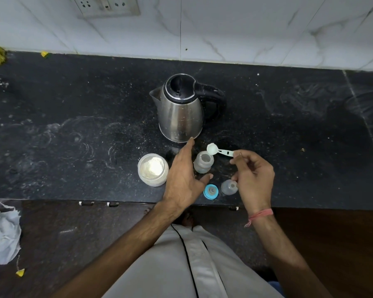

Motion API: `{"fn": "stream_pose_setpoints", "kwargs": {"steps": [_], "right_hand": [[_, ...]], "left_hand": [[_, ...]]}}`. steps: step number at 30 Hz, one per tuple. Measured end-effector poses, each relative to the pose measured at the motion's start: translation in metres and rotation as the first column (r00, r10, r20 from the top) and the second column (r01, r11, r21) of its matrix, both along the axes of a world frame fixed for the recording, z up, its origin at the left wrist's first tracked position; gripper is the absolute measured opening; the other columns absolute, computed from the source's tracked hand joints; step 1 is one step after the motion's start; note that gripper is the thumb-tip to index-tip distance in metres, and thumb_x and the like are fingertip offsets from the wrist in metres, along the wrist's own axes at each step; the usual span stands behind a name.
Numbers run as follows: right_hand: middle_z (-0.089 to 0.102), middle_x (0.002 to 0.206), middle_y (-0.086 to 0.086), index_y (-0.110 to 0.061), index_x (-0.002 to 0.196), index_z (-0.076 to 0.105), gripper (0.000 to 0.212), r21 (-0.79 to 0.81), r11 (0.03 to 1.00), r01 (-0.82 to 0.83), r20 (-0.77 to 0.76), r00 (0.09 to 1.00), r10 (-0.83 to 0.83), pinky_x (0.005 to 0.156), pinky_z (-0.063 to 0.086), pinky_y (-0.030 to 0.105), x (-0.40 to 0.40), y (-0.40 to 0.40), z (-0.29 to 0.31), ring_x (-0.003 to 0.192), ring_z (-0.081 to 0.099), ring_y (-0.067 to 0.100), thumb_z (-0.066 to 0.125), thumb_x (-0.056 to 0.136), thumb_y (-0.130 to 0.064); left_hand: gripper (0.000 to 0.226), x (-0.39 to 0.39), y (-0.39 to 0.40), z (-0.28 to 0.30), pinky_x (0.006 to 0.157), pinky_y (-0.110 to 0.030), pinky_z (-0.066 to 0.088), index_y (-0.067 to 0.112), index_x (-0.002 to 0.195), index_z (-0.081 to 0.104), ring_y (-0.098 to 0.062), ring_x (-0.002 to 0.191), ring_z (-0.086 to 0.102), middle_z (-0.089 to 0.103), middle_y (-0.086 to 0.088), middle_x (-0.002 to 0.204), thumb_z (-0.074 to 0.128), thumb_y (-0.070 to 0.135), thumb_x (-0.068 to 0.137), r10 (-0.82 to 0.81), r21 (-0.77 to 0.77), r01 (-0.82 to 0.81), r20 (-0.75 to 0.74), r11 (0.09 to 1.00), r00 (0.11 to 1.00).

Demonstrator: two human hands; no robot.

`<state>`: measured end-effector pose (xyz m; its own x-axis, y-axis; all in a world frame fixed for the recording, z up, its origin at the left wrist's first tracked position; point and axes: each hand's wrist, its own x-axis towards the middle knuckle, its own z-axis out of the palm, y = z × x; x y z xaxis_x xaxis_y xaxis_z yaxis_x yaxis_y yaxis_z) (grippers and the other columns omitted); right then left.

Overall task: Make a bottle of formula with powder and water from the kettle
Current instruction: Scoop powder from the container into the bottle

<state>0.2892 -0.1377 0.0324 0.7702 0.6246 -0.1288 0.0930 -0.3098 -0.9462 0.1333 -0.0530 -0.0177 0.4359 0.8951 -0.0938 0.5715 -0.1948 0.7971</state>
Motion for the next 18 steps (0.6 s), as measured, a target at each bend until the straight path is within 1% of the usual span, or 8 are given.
{"fn": "stream_pose_setpoints", "kwargs": {"steps": [3, 6, 8, 10, 12, 14, 16, 18], "right_hand": [[0.08, 0.091, 0.004, -0.019, 0.105, 0.082, 0.01, 0.029, 1.0, 0.005, -0.093, 0.996, -0.003, 0.053, 0.05, 0.023, -0.001, 0.001, 0.002, 0.057, 0.06, 0.016, 0.072, 0.107, -0.019], [0.079, 0.09, 0.003, -0.018, 0.106, 0.081, 0.01, 0.044, 0.999, -0.011, -0.067, 0.998, 0.014, 0.054, 0.051, 0.023, -0.008, 0.004, 0.006, 0.062, 0.062, 0.015, 0.072, 0.107, -0.021], [0.079, 0.089, 0.002, -0.017, 0.106, 0.081, 0.01, 0.07, 0.997, -0.014, -0.056, 0.998, 0.018, 0.056, 0.053, 0.021, -0.015, 0.007, 0.01, 0.067, 0.065, 0.012, 0.071, 0.107, -0.018], [0.078, 0.089, 0.004, -0.017, 0.102, 0.081, 0.011, 0.097, 0.994, -0.047, -0.075, 0.996, 0.055, 0.057, 0.052, 0.02, -0.024, 0.013, 0.014, 0.066, 0.063, 0.013, 0.071, 0.106, -0.013], [0.077, 0.088, 0.008, -0.019, 0.101, 0.08, 0.014, 0.11, 0.988, -0.11, -0.082, 0.989, 0.12, 0.055, 0.05, 0.019, -0.032, 0.019, 0.015, 0.063, 0.06, 0.014, 0.071, 0.105, -0.01], [0.076, 0.084, 0.007, -0.021, 0.102, 0.08, 0.013, 0.098, 0.973, -0.209, -0.051, 0.975, 0.215, 0.058, 0.05, 0.022, -0.042, 0.026, 0.011, 0.064, 0.061, 0.015, 0.071, 0.106, -0.013], [0.077, 0.085, -0.002, -0.026, 0.102, 0.081, 0.011, 0.065, 0.951, -0.303, -0.006, 0.953, 0.304, 0.064, 0.056, 0.032, -0.053, 0.033, 0.006, 0.069, 0.066, 0.018, 0.071, 0.107, -0.022], [0.079, 0.088, -0.011, -0.03, 0.102, 0.081, 0.01, 0.032, 0.929, -0.368, 0.042, 0.93, 0.366, 0.07, 0.061, 0.039, -0.065, 0.041, 0.003, 0.071, 0.069, 0.014, 0.073, 0.105, -0.025]], "left_hand": [[0.112, -0.019, -0.006, 0.018, 0.112, -0.043, 0.058, 0.025, 0.173, 0.036, -0.017, 0.137, 0.061, 0.059, 0.006, 0.156, 0.1, 0.032, 0.082, 0.013, 0.132, -0.012, -0.005, 0.991, 1.0], [0.103, -0.048, -0.002, 0.037, 0.096, -0.036, 0.055, 0.026, 0.169, 0.045, -0.018, 0.125, 0.056, 0.062, 0.006, 0.147, 0.099, 0.038, 0.082, 0.044, 0.343, 0.008, -0.143, 0.939, 0.989], [0.102, -0.068, 0.005, 0.041, 0.09, -0.039, 0.054, 0.029, 0.164, 0.053, -0.021, 0.117, 0.052, 0.061, 0.003, 0.143, 0.101, 0.046, 0.076, 0.128, 0.424, -0.032, -0.2, 0.905, 0.971], [0.106, -0.087, 0.012, 0.035, 0.097, -0.045, 0.051, 0.028, 0.159, 0.058, -0.027, 0.117, 0.055, 0.061, 0.001, 0.144, 0.103, 0.059, 0.068, 0.218, 0.417, -0.116, -0.205, 0.901, 0.954], [0.113, -0.103, 0.017, 0.031, 0.104, -0.046, 0.046, 0.027, 0.156, 0.059, -0.03, 0.123, 0.053, 0.06, 0.002, 0.148, 0.098, 0.074, 0.061, 0.275, 0.337, -0.192, -0.219, 0.922, 0.936], [0.112, -0.114, 0.021, 0.026, 0.108, -0.047, 0.046, 0.029, 0.153, 0.06, -0.027, 0.129, 0.052, 0.062, 0.005, 0.149, 0.09, 0.083, 0.059, 0.292, 0.231, -0.24, -0.226, 0.943, 0.929], [0.1, -0.122, 0.023, 0.021, 0.107, -0.047, 0.05, 0.035, 0.147, 0.064, -0.021, 0.127, 0.055, 0.067, 0.012, 0.141, 0.092, 0.078, 0.062, 0.286, 0.161, -0.255, -0.217, 0.953, 0.933], [0.086, -0.123, 0.022, 0.017, 0.102, -0.04, 0.051, 0.039, 0.141, 0.068, -0.014, 0.121, 0.057, 0.069, 0.018, 0.133, 0.096, 0.069, 0.065, 0.286, 0.14, -0.263, -0.173, 0.955, 0.943]]}}
